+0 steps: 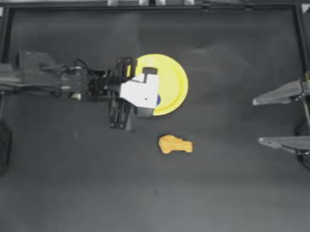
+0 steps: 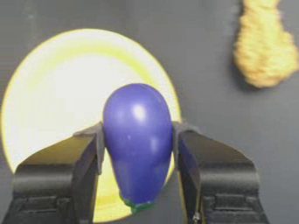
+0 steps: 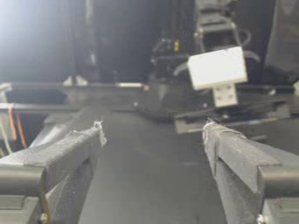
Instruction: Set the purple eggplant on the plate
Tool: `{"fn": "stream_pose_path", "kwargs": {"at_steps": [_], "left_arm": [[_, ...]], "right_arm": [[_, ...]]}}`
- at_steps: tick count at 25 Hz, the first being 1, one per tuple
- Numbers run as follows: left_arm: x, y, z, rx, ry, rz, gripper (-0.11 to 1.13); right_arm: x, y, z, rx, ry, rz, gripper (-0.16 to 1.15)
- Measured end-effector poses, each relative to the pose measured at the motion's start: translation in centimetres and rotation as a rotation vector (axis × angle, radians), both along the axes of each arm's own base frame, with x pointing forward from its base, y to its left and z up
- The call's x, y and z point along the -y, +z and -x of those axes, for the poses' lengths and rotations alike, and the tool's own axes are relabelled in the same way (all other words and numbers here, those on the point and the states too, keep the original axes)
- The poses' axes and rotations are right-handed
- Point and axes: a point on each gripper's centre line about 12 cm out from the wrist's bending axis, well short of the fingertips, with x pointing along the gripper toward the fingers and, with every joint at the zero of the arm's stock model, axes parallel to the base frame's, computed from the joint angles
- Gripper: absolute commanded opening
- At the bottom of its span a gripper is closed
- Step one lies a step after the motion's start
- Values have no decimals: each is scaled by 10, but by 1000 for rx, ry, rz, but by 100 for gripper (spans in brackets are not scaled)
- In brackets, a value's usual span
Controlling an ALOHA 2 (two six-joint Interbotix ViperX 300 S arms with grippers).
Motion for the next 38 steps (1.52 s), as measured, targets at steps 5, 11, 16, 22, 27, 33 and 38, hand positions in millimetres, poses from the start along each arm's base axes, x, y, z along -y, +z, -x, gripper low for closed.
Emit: {"fn": "stream_pose_path", "kwargs": {"at_steps": [5,11,16,22,27,33,38], "left_arm": [[-27,-17,-7,-38,23,-16,45],[-51,-37,-12,-73,47,-19,45],[-59,-48,-16,-80,58,-15,45],[-62,-57,-21,-91,52,-17,45],[-63,-60,-24,-91,45,-9,49],[-60,-60,-25,-85,51,16,96],[-61,-60,-25,-83,57,24,102]], "right_arm": [[0,0,0,2,1,0,98],[0,0,0,0,0,0,98],[0,0,0,0,0,0,98],[0,0,0,2,0,2,98],[0,0,0,3,0,0,98],[0,0,0,2,0,0,98],[0,0,0,3,0,0,98]]}}
